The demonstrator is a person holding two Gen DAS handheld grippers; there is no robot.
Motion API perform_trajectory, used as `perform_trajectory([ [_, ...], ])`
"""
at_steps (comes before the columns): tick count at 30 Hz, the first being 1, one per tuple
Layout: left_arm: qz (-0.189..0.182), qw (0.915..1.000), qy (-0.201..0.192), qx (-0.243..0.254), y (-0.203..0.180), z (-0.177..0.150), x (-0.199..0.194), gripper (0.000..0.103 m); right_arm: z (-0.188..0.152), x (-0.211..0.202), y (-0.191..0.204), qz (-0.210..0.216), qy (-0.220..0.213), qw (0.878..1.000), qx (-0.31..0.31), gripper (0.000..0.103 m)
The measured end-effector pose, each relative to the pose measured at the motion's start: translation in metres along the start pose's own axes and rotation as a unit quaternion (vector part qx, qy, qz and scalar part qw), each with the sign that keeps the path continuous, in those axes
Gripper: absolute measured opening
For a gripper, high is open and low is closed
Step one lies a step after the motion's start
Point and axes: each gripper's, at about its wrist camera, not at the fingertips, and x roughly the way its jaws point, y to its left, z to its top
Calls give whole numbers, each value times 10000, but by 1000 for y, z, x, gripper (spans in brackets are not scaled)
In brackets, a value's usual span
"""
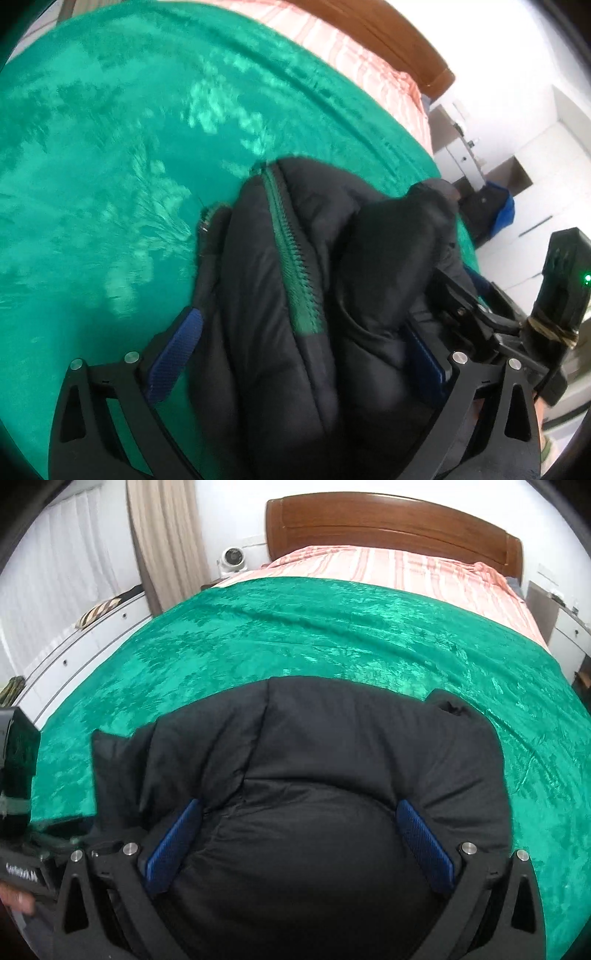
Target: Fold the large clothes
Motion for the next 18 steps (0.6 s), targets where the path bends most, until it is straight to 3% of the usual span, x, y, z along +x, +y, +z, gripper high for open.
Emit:
perform_trajectory([
  [3, -54, 9994, -339, 58, 6, -5, -40, 101, -1, -46, 12, 50, -182, 9995, -263, 102],
  [7, 202, 9984, -531, 21, 28, -25, -77, 101, -32, -94, 60, 133, -524, 9914, -1193, 102],
  [11, 760, 9961, -456, 34, 50, -52, -89, 101, -80, -53, 86, -217, -49, 9851, -1708, 103],
  [13, 910, 9951, -389, -7, 60, -67, -92, 101, -102, -37, 88, -446, -163, 9804, -1910, 103],
  [18, 1039, 9933, -477, -187, 77, -97, -105, 101, -103, -35, 92, -549, -90, 9784, -1992, 103],
])
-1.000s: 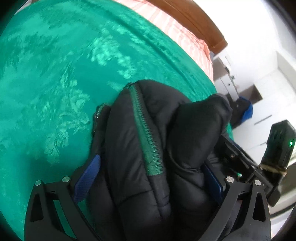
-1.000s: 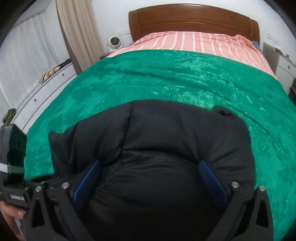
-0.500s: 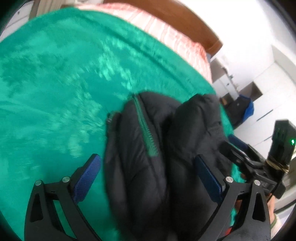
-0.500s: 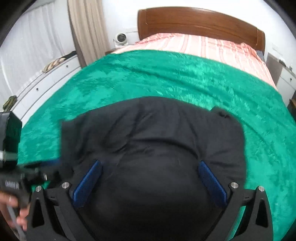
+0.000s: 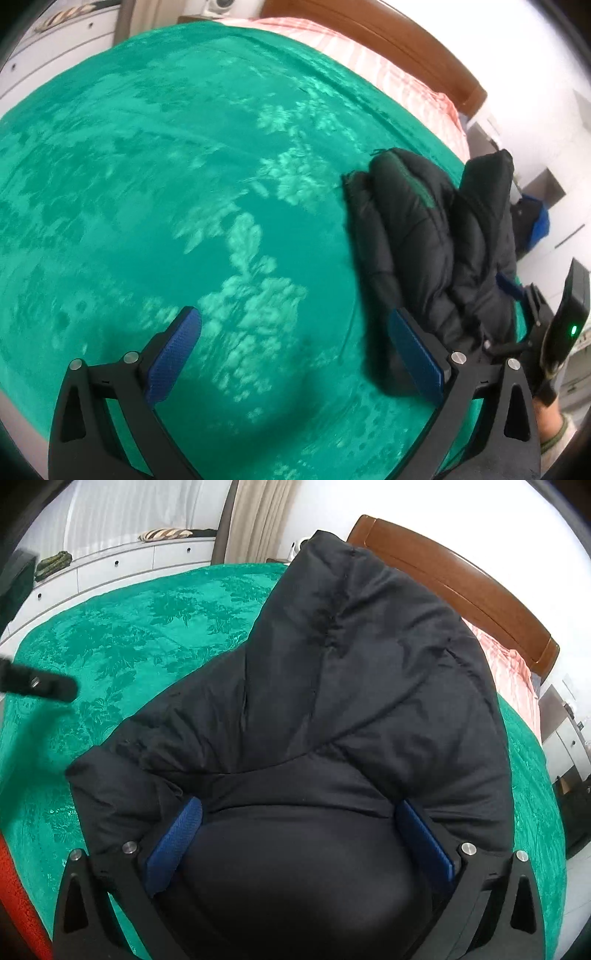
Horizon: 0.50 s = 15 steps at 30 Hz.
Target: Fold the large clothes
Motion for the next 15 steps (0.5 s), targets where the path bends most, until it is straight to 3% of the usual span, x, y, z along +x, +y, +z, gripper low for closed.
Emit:
perform_trajectory([
  [3, 482, 9981, -269, 261, -7, -9, -11, 101, 0, -22, -8, 113, -168, 9995, 242, 102],
  [6, 1024, 9907, -630, 632, -21, -14, -27, 101, -10, -57, -22, 326, -557, 9953, 721, 102],
  [9, 1294, 9851, -787, 810, -30, -16, -36, 101, -33, -92, -34, 406, -884, 9891, 1105, 102],
  [15, 1722, 9752, -908, 1051, -39, -14, -44, 101, -83, -123, -50, 216, -865, 9854, 1449, 102],
])
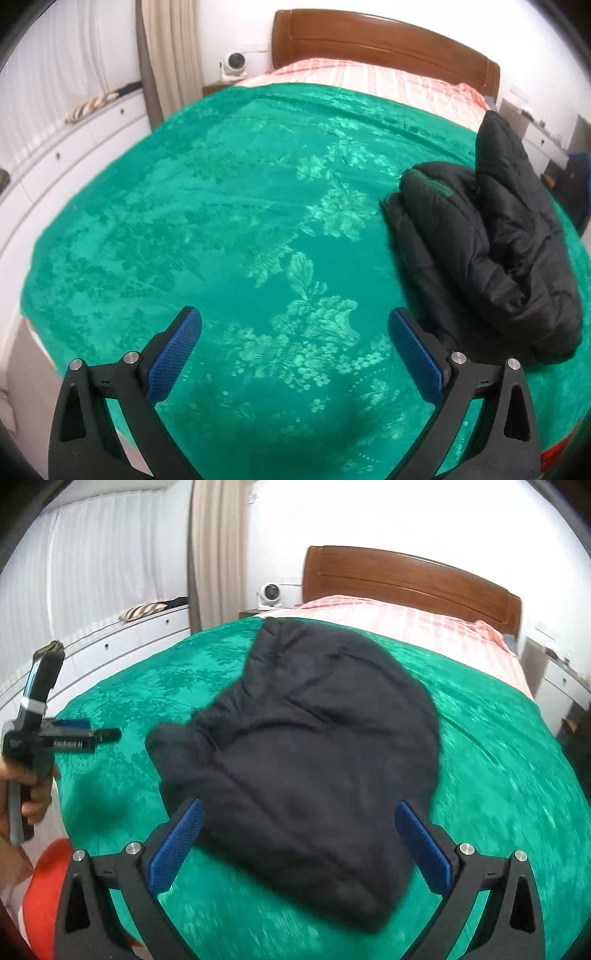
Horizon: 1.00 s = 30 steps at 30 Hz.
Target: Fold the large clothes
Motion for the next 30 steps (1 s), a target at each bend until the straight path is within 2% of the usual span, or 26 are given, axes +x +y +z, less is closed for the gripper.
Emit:
perform_trajectory([
  [4, 132, 9997, -126, 169, -4, -1, -2, 101, -20, -8, -17, -140, 189, 9995, 213, 102],
  [11, 282, 9992, -62, 267, -9, -6, 4, 101, -51, -4, -49, -339, 716, 9935, 815, 102],
  [16, 73, 9990, 397, 191, -7, -19, 37, 101, -95, -5, -72, -798, 1150, 9854, 967, 102],
  [21, 236, 9938, 855, 665, -24, -42, 77, 101, -145, 13, -92, -1316, 1685, 9685, 1280, 102],
  [22, 274, 9930, 892, 727, -27, -46, 81, 102, -151, 15, -96, -1249, 1731, 9661, 1454, 103],
  [24, 380, 9934, 763, 765, -31, -51, 81, 103, -156, 10, -98, -1179, 1558, 9667, 1649, 103],
  [30, 260, 9944, 912, 474, -26, -49, 84, 103, -163, 6, -96, -1178, 1382, 9707, 1576, 103],
])
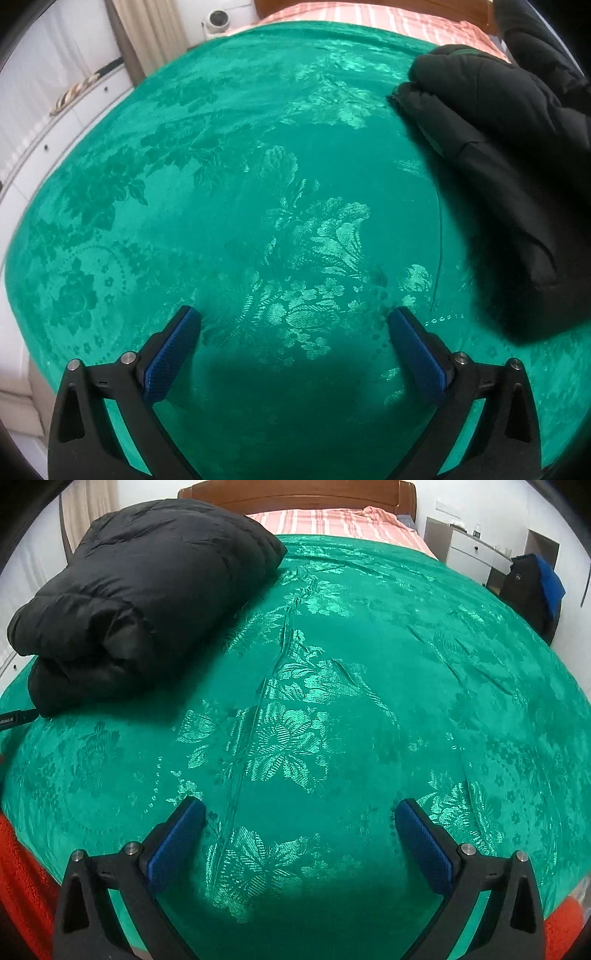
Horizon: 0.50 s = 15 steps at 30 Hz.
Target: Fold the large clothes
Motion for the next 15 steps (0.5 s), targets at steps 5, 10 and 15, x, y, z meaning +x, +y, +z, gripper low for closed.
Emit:
perform_trajectory([
  [5, -166, 9996, 133, -186, 6, 0, 4, 103, -5, -3, 0, 28, -93, 9999, 64, 103],
  [10, -103, 9997, 107, -187, 4, 0, 5, 103, -6, -5, 0, 25, -69, 9999, 136, 103],
  [15, -117, 9996, 124, -202, 5, 1, 5, 103, -6, -4, -2, 27, -12, 9998, 191, 103],
])
